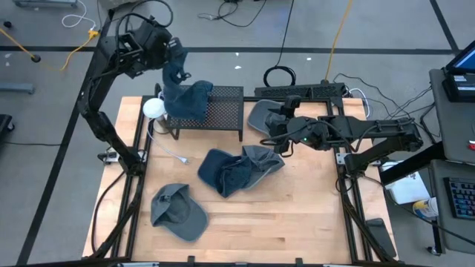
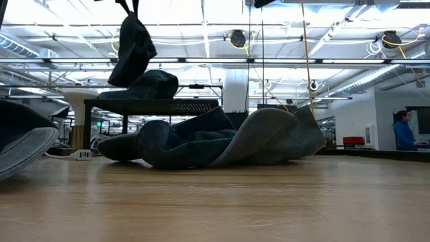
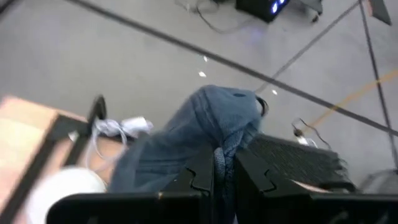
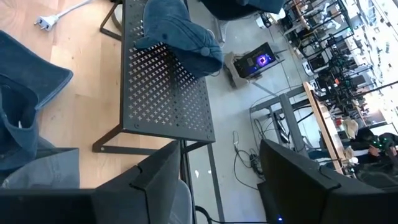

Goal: Pick & Place hat
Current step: Stack the right blue cap on the other blue cap on the shelf

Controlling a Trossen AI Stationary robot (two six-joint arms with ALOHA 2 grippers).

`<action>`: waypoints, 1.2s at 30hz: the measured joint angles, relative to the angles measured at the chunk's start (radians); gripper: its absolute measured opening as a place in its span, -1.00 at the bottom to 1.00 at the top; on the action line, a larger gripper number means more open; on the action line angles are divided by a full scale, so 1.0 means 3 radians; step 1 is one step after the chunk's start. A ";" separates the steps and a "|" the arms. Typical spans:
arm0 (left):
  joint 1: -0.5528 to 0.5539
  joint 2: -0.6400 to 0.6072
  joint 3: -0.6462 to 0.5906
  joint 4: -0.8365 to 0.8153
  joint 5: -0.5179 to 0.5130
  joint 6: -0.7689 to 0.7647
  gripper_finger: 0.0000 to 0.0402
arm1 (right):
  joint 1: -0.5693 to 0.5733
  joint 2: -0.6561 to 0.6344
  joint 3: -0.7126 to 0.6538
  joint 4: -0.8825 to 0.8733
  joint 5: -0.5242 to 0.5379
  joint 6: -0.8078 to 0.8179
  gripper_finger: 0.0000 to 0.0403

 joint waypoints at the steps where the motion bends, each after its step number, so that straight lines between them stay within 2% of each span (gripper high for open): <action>1: 0.0009 0.0000 0.0000 0.0000 0.0064 -0.0022 -0.87 | 0.0000 0.0000 0.0000 0.0000 -0.0001 0.0000 0.06; 5: 0.0004 -0.0013 -0.0050 0.0003 0.0135 -0.0099 -0.87 | 0.0000 0.0000 0.0000 0.0000 0.0001 0.0012 0.07; 13: -0.0107 -0.0076 -0.0547 0.0000 0.0168 -0.0166 -0.87 | 0.0000 0.0000 0.0000 -0.0156 0.0001 0.0164 0.06; 21: 0.0000 -0.0380 -0.0573 0.0001 0.0193 -0.0059 -0.87 | 0.0000 0.0000 0.0000 -0.0221 -0.0008 0.0219 0.05; 26: 0.0014 -0.0574 -0.0592 0.0002 0.0091 -0.0025 -0.87 | -0.0001 0.0000 0.0000 -0.0186 -0.0089 0.0261 0.05; 36: -0.0159 -0.0555 -0.1252 0.0012 0.0060 -0.0338 -0.87 | 0.0000 0.0000 0.0000 -0.0093 -0.0183 0.0259 0.04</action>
